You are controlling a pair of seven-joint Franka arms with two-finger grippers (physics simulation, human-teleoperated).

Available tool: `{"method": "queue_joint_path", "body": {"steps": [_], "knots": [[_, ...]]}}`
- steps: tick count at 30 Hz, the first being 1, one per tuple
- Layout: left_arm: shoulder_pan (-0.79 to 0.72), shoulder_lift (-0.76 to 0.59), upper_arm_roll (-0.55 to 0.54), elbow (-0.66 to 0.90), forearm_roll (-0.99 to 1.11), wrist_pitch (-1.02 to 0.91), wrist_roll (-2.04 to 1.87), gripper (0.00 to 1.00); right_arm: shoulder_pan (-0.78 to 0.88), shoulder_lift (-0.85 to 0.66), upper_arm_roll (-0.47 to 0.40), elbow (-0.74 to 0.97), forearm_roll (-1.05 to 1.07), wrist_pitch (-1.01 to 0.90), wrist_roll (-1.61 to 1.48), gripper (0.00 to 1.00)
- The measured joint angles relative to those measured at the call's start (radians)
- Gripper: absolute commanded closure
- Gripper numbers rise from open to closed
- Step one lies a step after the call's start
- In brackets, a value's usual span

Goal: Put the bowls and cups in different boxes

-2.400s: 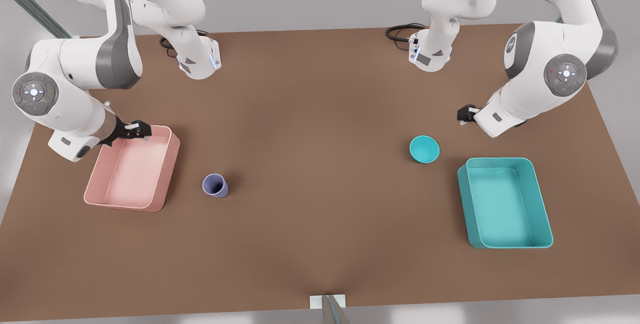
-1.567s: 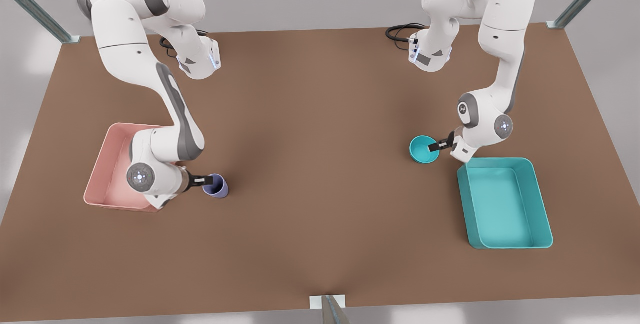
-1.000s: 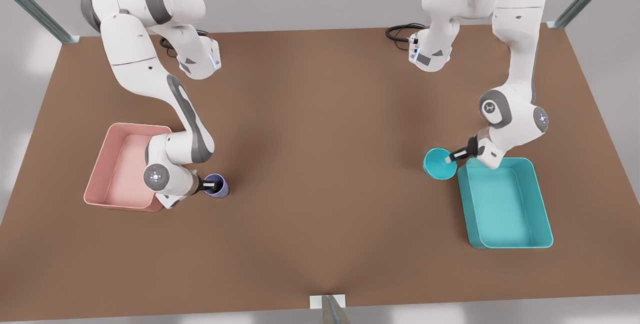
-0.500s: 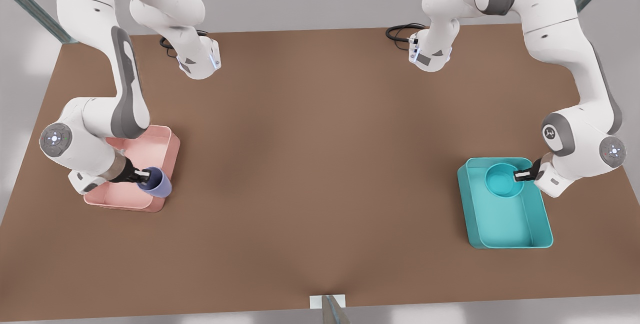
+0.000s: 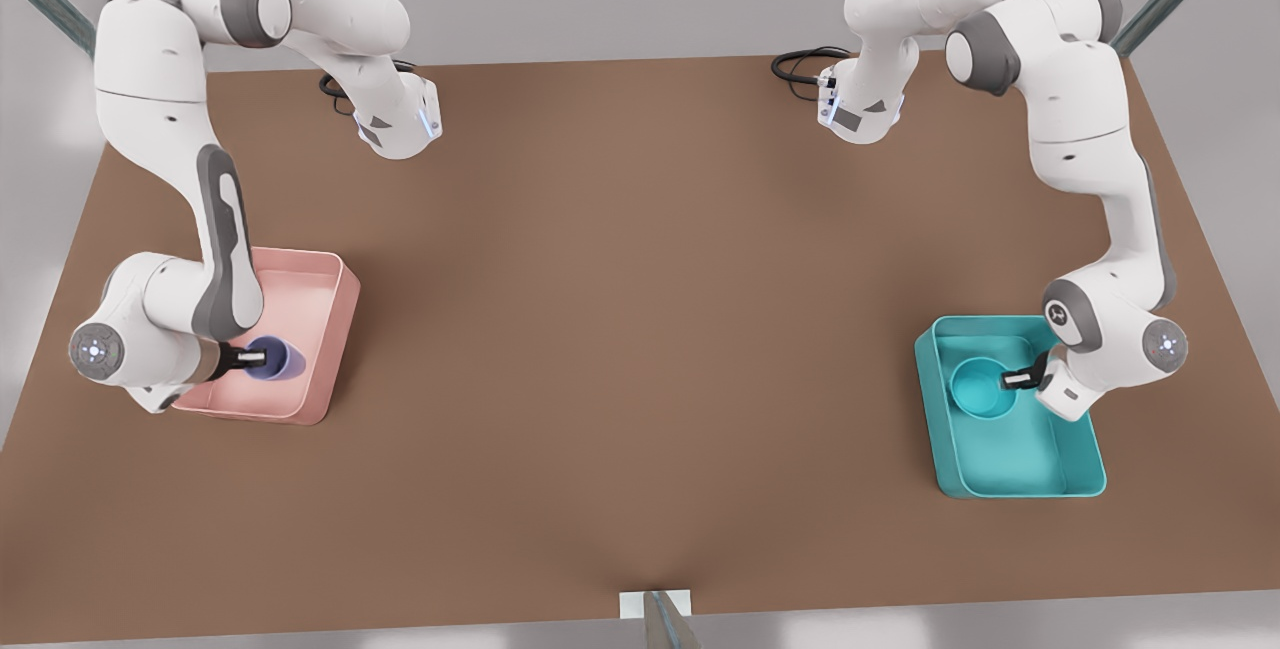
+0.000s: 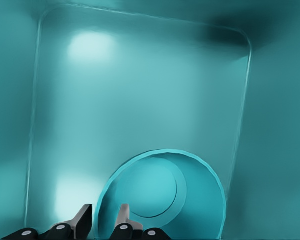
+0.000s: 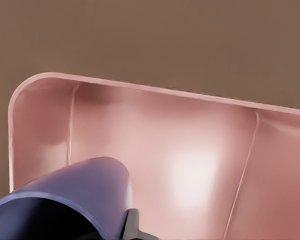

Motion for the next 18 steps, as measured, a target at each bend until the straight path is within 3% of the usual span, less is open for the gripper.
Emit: {"method": "queue_joint_path", "body": {"steps": [3, 4, 5, 8, 11, 18], "knots": [[0.001, -0.119, 0.020, 0.002, 0.011, -0.050, 0.035, 0.00, 0.001, 0.016, 0.002, 0.000, 0.002, 0.033, -0.032, 0.79], [-0.007, -0.204, 0.030, 0.003, 0.041, -0.093, 0.043, 0.00, 0.002, 0.018, 0.003, 0.000, 0.002, 0.040, -0.040, 0.69], [-0.040, -0.304, 0.034, 0.004, 0.075, -0.145, 0.048, 0.00, 0.003, 0.025, 0.004, 0.000, 0.001, 0.047, -0.048, 0.02], [-0.183, -0.553, -0.091, 0.006, 0.200, -0.322, 0.044, 0.00, 0.004, 0.033, 0.005, 0.001, -0.025, 0.063, -0.053, 0.00], [-0.271, -0.491, -0.197, 0.190, 0.281, -0.482, 0.020, 0.00, 0.005, 0.031, 0.007, 0.004, -0.040, 0.070, -0.053, 0.00], [-0.200, -0.476, -0.229, 0.236, 0.291, -0.708, -0.027, 0.00, 0.007, -0.051, 0.024, 0.012, -0.004, 0.022, -0.093, 0.00]]}}
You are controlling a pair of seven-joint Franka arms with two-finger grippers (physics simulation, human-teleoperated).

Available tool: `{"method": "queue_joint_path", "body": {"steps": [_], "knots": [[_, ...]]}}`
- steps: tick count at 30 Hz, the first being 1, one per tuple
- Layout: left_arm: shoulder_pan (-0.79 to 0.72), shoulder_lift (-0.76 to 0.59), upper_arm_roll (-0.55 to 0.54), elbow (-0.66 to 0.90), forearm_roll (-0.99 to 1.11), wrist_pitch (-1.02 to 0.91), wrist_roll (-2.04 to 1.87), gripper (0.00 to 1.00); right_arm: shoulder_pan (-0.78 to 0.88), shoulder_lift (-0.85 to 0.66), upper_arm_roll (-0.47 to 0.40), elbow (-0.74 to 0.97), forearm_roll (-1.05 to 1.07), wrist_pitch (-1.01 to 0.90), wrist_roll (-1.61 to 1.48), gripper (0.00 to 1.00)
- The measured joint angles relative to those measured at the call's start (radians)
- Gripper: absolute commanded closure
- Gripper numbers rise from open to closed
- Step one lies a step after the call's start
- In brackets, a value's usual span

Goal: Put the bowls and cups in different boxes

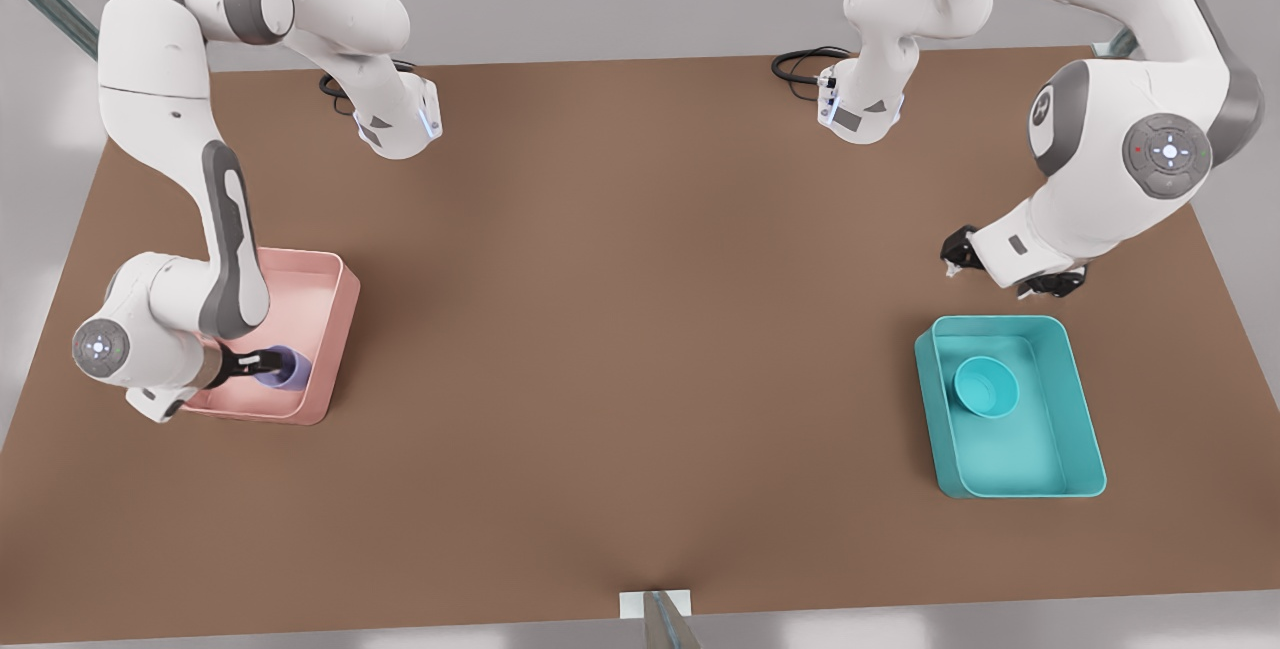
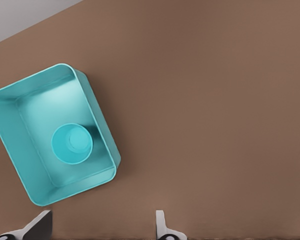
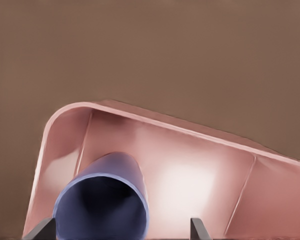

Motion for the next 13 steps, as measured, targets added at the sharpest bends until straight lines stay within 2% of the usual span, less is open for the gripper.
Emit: {"method": "queue_joint_path", "body": {"steps": [2, 7, 8, 10, 13], "knots": [[-0.009, -0.007, -0.017, 0.001, 0.000, -0.039, -0.011, 0.00, 0.005, -0.047, 0.004, 0.063, 0.019, -0.061, -0.017, 0.00], [-0.004, -0.006, -0.021, 0.000, 0.001, -0.093, -0.033, 0.00, 0.145, -0.023, 0.001, 0.494, -0.005, -0.381, 0.028, 0.00], [-0.001, -0.007, -0.021, 0.000, 0.001, -0.100, -0.036, 0.00, 0.163, -0.042, 0.003, 0.535, -0.016, -0.446, 0.043, 0.00], [0.001, -0.008, -0.022, -0.001, 0.001, -0.111, -0.043, 0.00, 0.166, -0.134, 0.025, 0.527, -0.032, -0.557, 0.072, 0.00], [0.002, -0.008, -0.022, -0.001, 0.001, -0.123, -0.052, 0.00, 0.142, -0.236, 0.081, 0.402, -0.049, -0.642, 0.120, 0.00]]}}
